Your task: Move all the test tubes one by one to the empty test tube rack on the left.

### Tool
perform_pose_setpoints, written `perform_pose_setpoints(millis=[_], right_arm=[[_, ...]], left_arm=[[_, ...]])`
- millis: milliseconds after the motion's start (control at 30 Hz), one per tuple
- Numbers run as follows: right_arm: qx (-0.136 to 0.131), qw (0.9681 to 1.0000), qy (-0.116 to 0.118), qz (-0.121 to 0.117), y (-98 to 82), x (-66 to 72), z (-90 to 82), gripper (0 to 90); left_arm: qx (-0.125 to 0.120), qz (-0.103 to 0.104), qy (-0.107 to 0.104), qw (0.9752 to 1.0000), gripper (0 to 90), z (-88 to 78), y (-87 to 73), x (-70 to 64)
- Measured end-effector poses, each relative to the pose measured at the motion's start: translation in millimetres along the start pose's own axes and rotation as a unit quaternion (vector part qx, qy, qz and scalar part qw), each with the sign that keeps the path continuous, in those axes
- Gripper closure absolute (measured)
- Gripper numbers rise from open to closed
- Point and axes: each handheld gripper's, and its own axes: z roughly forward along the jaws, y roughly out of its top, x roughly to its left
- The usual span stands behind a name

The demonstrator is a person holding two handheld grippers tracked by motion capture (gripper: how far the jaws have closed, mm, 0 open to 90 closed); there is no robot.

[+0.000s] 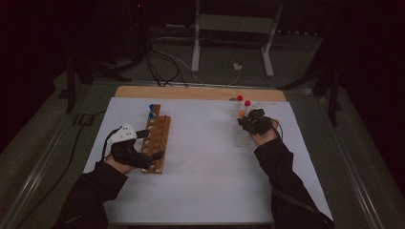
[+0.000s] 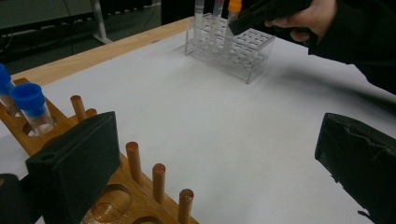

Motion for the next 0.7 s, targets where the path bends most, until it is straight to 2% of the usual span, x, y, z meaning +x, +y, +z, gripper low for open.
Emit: perform_pose_setpoints(millis=[200, 433, 533, 700], right_arm=[[-0.020, 0.9997, -0.005, -0.015, 11.9, 2.1, -18.5, 75.3], [-0.043, 0.9984, -0.006, -0.036, 27.7, 6.8, -48.6, 75.3], [-0.049, 0.9977, 0.001, -0.046, 32.6, 11.2, -60.5, 75.3], [-0.049, 0.9966, 0.025, -0.061, 33.9, 22.6, -71.9, 75.3]], left_arm=[[-0.002, 0.001, -0.006, 1.0000, 0.8, -0.3, 3.6, -1.7], [-0.004, 0.001, -0.014, 0.9999, 0.9, -0.4, 10.0, -3.4], [-0.006, 0.003, -0.019, 0.9998, 0.9, 0.6, 14.2, -4.9], [-0.004, 0.011, -0.035, 0.9993, 0.9, 3.8, 21.2, -9.4]])
